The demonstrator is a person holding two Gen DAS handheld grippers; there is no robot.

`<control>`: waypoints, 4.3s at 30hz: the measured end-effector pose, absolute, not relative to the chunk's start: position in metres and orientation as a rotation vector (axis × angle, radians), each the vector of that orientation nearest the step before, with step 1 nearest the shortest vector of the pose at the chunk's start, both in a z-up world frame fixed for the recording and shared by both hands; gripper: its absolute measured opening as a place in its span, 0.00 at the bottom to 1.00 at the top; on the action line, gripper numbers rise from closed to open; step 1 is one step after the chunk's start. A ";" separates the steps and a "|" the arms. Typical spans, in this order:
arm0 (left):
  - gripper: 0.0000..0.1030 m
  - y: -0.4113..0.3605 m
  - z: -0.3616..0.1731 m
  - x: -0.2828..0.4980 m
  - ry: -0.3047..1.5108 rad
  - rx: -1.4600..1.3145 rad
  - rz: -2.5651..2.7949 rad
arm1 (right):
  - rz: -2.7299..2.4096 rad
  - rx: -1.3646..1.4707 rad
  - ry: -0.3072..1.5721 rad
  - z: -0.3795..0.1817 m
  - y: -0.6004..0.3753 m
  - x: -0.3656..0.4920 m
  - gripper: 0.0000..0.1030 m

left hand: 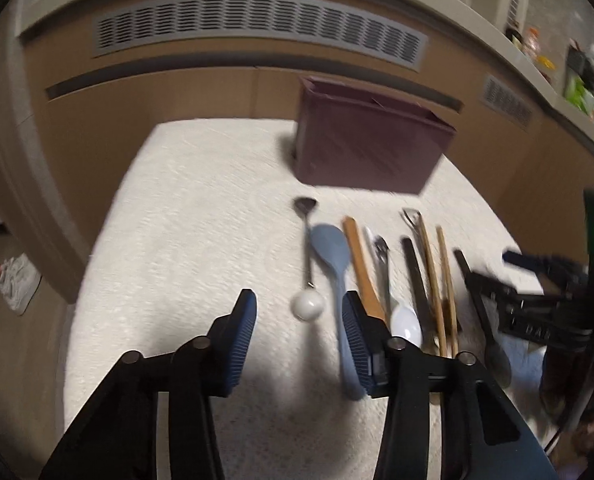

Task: Organize utensils
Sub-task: 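Grasp the white-ball-handled spoon with the left gripper while the right gripper approaches the utensils, then grasp the blue plastic spoon with the right gripper, then carry both spoons over the maroon caddy and drop them in, then move both open grippers back toward the remaining utensils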

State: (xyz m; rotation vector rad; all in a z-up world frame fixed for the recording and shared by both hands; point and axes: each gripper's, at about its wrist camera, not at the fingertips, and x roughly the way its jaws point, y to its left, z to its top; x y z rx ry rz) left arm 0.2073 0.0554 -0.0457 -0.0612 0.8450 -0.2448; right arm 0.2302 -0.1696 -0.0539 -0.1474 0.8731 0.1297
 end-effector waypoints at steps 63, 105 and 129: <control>0.22 0.055 0.053 0.170 0.575 -0.013 -0.239 | 0.309 0.044 0.867 0.002 -0.191 0.241 0.05; 0.22 0.004 0.112 0.407 0.562 -0.078 -0.357 | 0.310 0.066 0.576 0.117 -0.193 0.389 0.05; 0.63 0.011 0.016 0.318 0.706 -0.050 -0.244 | 0.090 -0.078 0.750 0.016 -0.237 0.314 0.77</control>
